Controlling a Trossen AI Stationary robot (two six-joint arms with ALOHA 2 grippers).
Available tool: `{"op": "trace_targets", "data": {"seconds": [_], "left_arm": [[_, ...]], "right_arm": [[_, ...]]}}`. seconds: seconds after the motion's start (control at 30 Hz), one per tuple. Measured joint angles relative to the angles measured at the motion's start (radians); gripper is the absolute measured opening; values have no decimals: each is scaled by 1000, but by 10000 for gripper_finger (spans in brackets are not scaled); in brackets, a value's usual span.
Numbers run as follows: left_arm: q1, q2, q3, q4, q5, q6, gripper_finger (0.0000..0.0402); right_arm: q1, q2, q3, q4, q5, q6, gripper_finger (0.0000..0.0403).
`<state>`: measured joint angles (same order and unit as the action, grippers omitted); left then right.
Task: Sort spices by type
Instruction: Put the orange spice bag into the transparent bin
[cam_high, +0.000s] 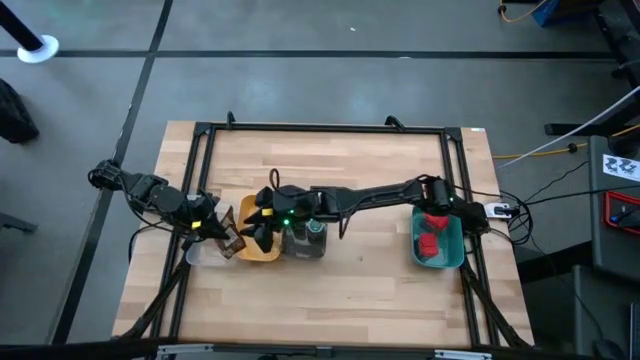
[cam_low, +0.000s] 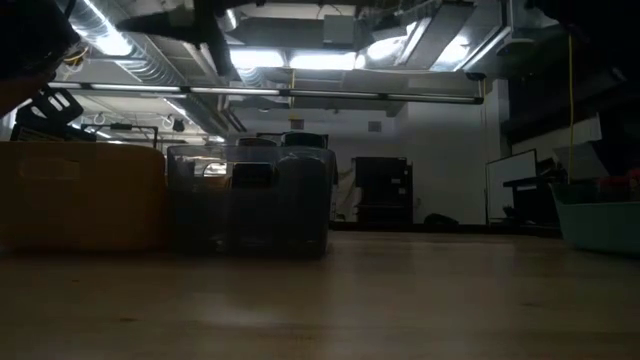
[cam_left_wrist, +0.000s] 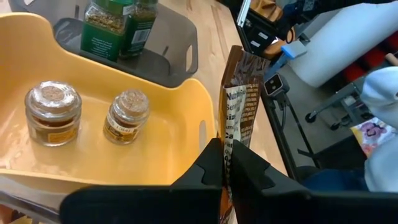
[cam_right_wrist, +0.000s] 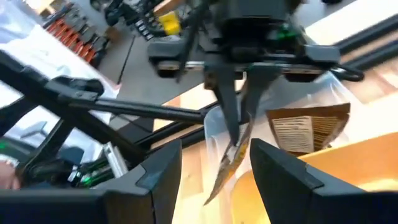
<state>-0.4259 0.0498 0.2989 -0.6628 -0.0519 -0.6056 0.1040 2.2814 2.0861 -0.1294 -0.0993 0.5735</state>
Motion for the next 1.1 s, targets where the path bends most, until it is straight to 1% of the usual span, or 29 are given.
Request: {"op": "trace_targets", "data": {"seconds": [0.17, 0.43, 0.87, 1.1], "left_arm": [[0, 0, 0, 1, -4, 0, 2], [0, 0, 0, 3, -13, -1, 4], [0, 0, 0, 22, -16, -1, 4], [0, 0, 0, 21, -16, -1, 3]], "right_arm": [[0, 31, 0, 5, 9, 56, 191], [1, 63, 0, 35, -18, 102, 191], [3, 67, 0, 35, -22, 103, 191], [14, 89, 1, 77, -16, 101, 187]]}}
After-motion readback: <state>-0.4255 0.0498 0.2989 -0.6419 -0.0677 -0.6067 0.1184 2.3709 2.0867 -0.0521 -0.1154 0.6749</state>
